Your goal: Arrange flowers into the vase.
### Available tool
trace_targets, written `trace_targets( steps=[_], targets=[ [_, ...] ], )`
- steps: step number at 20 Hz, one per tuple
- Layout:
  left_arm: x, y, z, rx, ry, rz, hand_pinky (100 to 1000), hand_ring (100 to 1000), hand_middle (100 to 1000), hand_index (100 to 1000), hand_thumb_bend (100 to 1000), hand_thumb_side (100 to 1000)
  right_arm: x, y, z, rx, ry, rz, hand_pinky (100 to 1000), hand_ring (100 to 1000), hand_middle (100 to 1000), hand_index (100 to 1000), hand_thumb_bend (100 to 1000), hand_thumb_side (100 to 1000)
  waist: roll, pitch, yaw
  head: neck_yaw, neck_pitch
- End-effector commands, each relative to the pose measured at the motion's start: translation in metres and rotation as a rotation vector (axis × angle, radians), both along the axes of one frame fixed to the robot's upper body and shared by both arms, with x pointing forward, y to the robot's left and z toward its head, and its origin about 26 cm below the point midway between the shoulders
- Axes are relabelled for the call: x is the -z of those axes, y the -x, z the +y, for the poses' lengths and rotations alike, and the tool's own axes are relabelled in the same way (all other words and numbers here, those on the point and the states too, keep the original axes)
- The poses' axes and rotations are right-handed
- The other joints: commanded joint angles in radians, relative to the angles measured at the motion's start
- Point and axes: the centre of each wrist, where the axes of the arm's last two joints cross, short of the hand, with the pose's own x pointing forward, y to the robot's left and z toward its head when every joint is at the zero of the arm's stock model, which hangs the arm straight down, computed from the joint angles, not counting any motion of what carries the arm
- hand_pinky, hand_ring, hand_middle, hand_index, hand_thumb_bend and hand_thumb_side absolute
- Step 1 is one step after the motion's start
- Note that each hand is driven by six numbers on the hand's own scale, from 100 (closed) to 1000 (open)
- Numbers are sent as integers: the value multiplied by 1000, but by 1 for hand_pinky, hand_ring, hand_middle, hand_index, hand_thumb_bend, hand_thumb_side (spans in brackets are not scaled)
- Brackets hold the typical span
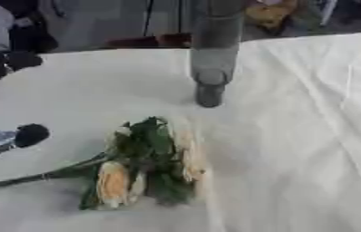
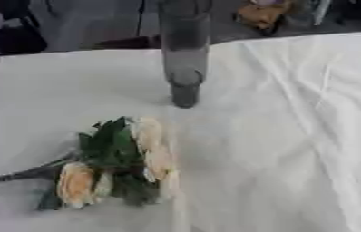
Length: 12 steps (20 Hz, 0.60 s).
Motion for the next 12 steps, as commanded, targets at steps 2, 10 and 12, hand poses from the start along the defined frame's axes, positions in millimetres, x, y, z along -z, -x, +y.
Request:
trace_targets(
  steps=[2, 10, 12],
  targets=[
    [-14, 3, -3, -1, -123, 80, 940, 968, 981, 1000, 591, 986, -11, 5, -1, 3, 43, -14, 837, 1000, 847, 853, 100, 1000, -2, -22, 0, -3, 1],
    [-13, 2, -15, -52, -204, 153, 904, 928, 955, 1000, 407, 913, -9, 5, -1, 8, 28, -6, 834, 1000, 841, 848, 100, 1000, 0, -32, 1, -13, 6],
    [-12, 2, -19, -71, -218, 166, 897, 925, 956, 1000, 421, 900, -8, 5, -1, 8, 25, -4, 834, 1000, 840, 846, 100, 1000, 2, -36, 2, -18, 7]
  ],
)
